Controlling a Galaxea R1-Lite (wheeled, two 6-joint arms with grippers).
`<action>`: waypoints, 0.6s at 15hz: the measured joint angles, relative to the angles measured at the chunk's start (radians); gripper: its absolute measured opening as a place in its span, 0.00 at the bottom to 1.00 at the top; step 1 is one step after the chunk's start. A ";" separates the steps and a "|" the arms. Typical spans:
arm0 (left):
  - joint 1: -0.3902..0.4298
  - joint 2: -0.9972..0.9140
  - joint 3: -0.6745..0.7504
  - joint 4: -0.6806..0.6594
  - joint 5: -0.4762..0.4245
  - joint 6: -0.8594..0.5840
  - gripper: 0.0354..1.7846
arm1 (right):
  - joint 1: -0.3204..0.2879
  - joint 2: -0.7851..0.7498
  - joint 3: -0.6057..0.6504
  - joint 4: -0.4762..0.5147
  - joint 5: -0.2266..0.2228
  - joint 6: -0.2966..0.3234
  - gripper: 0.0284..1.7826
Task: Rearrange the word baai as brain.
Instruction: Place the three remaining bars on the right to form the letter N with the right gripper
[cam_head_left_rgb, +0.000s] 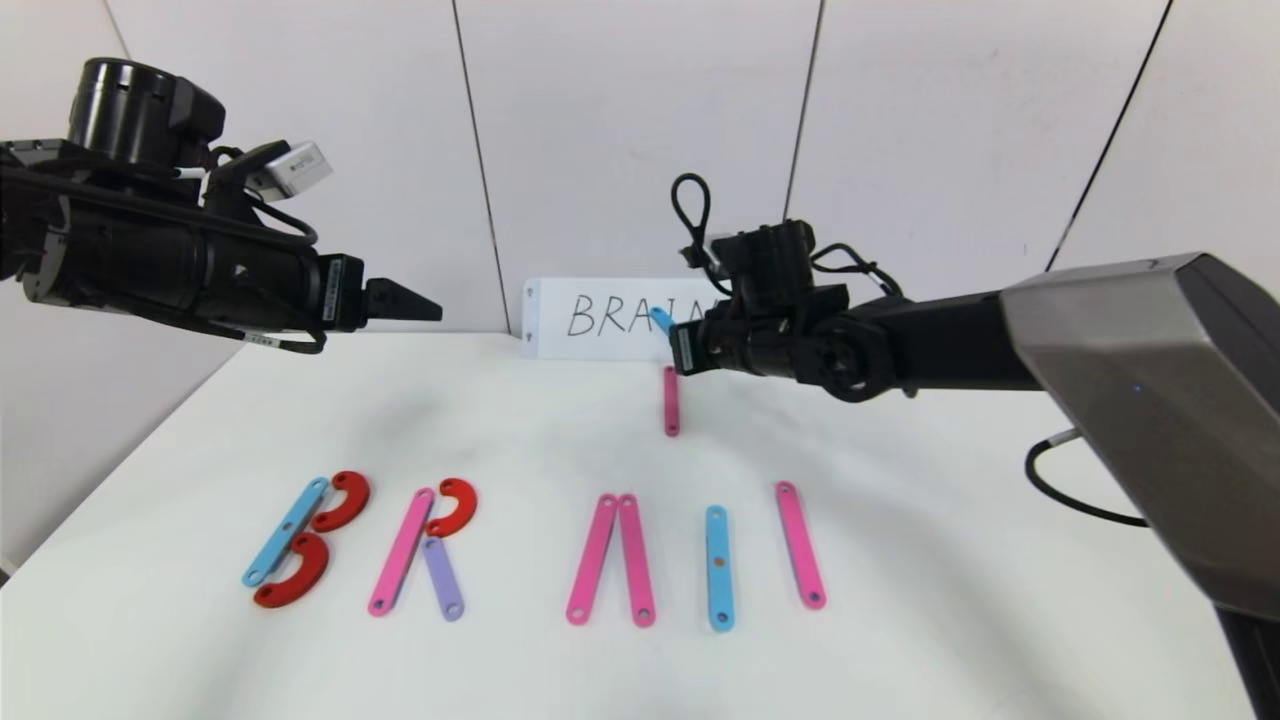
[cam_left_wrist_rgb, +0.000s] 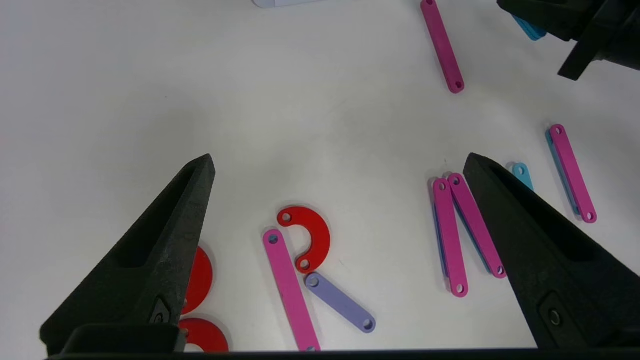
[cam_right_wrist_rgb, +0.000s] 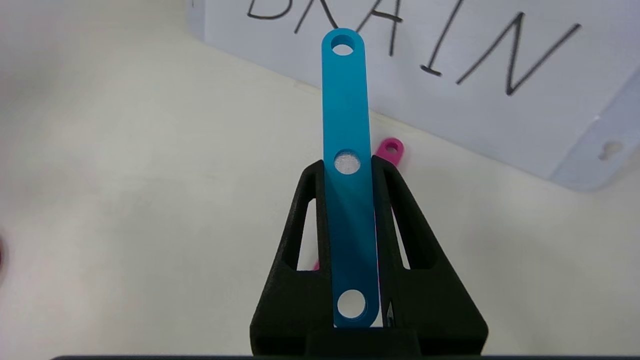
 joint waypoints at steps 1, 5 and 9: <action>0.000 -0.001 0.000 0.000 0.000 0.000 0.97 | -0.012 -0.043 0.063 -0.006 0.005 -0.001 0.14; 0.000 -0.009 0.003 0.001 -0.001 0.000 0.97 | -0.055 -0.227 0.350 -0.024 0.022 -0.007 0.14; 0.000 -0.011 0.003 0.001 -0.006 0.000 0.97 | -0.094 -0.399 0.667 -0.127 0.072 -0.022 0.14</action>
